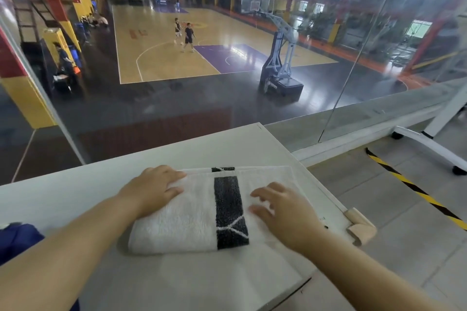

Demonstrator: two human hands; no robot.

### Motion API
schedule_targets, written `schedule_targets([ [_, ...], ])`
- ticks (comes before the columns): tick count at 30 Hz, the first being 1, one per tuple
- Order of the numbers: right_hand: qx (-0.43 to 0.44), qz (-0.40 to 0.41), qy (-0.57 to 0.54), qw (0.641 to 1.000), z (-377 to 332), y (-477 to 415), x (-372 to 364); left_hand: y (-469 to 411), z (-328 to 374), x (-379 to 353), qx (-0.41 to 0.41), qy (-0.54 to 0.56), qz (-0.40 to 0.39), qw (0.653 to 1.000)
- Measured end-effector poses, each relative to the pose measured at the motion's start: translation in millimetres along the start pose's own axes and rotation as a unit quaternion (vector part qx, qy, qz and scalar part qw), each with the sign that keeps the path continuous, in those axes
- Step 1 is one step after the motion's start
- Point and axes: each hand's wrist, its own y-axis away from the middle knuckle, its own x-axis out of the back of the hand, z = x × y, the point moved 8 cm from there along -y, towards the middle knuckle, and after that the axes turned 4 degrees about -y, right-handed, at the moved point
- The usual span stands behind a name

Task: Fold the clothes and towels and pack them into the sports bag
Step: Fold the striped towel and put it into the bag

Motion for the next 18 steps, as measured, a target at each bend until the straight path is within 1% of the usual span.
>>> schedule_targets([
  [3, -0.028, -0.076, 0.103, 0.991, -13.9, 19.8, -19.7, 13.9, -2.1, 4.6, 0.043, -0.048, -0.003, 0.998],
  [6, -0.065, -0.107, 0.152, 0.98, -9.2, 21.9, -28.1, 36.8, 0.1, 8.1, 0.067, -0.071, -0.007, 0.995],
  [8, -0.066, -0.125, 0.174, 0.974, -2.7, 17.1, -34.8, 55.7, 2.8, 8.3, 0.08, -0.077, -0.026, 0.993],
  [11, -0.036, -0.161, 0.233, 0.958, 7.0, 12.0, -45.8, 82.9, 12.3, 3.4, 0.08, -0.074, -0.039, 0.993],
  [13, -0.035, -0.134, 0.24, 0.961, 13.0, 9.9, -39.7, 96.6, 25.2, -0.4, 0.038, -0.031, -0.001, 0.999],
  [14, -0.039, -0.111, 0.241, 0.963, 15.0, 9.6, -34.2, 103.1, 33.3, -1.7, 0.0, 0.013, 0.029, 0.999],
  [15, -0.038, -0.088, 0.238, 0.967, 16.8, 10.4, -31.0, 109.4, 44.6, -2.8, -0.058, 0.054, 0.055, 0.995],
  [17, 0.002, -0.033, 0.206, 0.978, 11.0, 15.6, -27.6, 120.0, 60.6, -13.7, -0.159, 0.065, 0.055, 0.984],
  [18, 0.041, -0.008, 0.193, 0.98, 2.3, 22.9, -24.7, 124.6, 62.5, -21.3, -0.174, 0.063, 0.035, 0.982],
])
